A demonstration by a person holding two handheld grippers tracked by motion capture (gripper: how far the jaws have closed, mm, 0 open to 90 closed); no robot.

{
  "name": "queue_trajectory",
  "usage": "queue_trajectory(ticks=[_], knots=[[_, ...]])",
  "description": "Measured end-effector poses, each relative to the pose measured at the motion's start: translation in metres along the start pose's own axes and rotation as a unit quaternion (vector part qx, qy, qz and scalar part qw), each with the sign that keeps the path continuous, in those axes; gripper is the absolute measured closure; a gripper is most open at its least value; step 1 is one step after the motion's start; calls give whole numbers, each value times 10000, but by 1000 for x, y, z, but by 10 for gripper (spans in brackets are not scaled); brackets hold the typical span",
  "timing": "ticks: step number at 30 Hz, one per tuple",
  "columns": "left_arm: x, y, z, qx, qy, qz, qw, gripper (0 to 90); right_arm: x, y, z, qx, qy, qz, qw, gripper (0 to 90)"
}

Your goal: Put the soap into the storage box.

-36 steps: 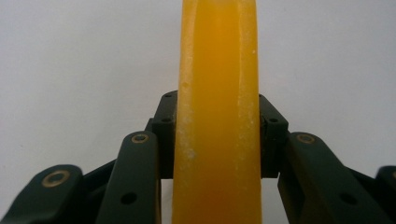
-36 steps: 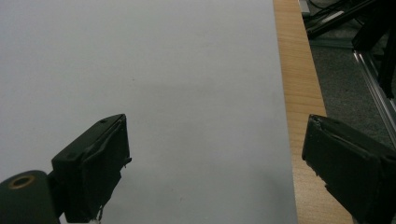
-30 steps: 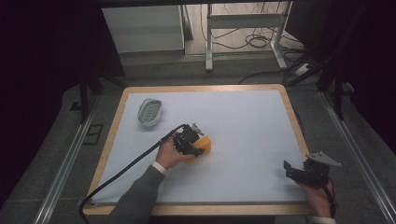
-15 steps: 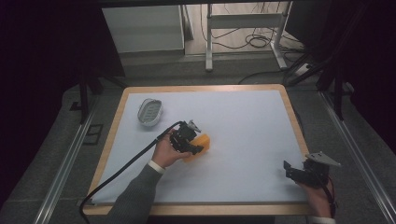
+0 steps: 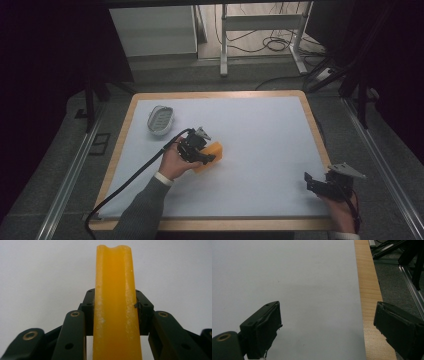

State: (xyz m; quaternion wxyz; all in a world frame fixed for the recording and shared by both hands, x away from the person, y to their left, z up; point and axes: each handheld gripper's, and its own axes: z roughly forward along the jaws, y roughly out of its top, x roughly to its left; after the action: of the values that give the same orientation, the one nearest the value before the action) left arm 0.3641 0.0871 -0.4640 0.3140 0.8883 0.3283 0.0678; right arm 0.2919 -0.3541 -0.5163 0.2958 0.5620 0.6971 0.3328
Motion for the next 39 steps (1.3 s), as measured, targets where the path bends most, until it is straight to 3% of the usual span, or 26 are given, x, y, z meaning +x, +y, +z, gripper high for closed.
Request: queue_trajectory(ticks=[9, 39], knots=[[10, -7, -10, -41, 45, -121, 9999, 612, 0, 0, 0, 10, -21, 7, 10000, 78], [37, -7, -49, -235, 443, -298, 9983, 612, -2, -1, 0, 26, -56, 59, 10000, 78]])
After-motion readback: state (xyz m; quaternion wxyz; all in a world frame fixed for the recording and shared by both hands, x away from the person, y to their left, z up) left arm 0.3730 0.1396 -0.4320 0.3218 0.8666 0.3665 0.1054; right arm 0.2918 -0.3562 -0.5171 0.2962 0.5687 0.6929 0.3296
